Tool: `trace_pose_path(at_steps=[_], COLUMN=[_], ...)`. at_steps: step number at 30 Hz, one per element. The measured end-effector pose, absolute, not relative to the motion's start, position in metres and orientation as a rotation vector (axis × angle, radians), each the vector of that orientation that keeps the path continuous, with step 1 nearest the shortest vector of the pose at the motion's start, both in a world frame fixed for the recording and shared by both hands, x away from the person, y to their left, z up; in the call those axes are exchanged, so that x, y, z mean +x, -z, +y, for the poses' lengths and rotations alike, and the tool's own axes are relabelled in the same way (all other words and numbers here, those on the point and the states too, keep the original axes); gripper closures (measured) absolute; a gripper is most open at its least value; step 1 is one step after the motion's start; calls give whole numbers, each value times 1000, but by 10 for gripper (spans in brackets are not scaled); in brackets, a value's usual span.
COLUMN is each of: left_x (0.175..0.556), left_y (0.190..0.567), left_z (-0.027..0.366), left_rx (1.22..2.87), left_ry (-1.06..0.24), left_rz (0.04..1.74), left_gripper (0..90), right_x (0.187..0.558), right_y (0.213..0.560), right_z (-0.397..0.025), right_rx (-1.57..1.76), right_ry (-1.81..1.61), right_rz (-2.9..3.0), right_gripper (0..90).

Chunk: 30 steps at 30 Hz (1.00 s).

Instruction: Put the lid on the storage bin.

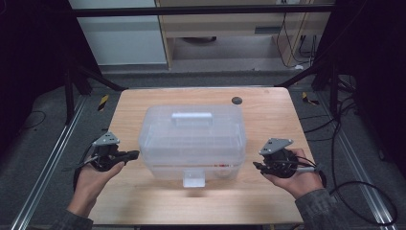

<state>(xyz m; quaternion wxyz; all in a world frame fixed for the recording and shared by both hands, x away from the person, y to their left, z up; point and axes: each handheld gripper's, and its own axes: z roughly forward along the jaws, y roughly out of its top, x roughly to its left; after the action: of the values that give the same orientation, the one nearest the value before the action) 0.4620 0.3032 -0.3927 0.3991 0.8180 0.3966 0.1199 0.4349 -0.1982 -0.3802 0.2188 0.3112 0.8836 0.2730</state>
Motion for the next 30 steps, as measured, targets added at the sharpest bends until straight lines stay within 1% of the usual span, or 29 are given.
trace_pose_path(at_steps=[6,10,18,23,26,30], left_x=[456,454,457,460,462,468], left_y=[399,401,404,407,408,410], left_z=[325,332,329,325,322,319], left_rx=[2066,2084,2142,2177,2190,2212], left_ry=[-331,-351,-385,-395,-428,-492], left_rz=[1050,1055,1049,1042,1046,1062], left_gripper=[899,898,885,855,786,610], right_x=[439,441,449,455,458,462], right_y=[385,388,395,397,399,403], right_z=[-206,-211,-218,-225,-229,-233], right_rx=[912,939,986,1024,1050,1071], right_ry=[-757,-762,-763,-769,-775,-775], right_rz=[2429,2419,2406,2388,2370,2359], right_gripper=[561,559,538,513,489,464])
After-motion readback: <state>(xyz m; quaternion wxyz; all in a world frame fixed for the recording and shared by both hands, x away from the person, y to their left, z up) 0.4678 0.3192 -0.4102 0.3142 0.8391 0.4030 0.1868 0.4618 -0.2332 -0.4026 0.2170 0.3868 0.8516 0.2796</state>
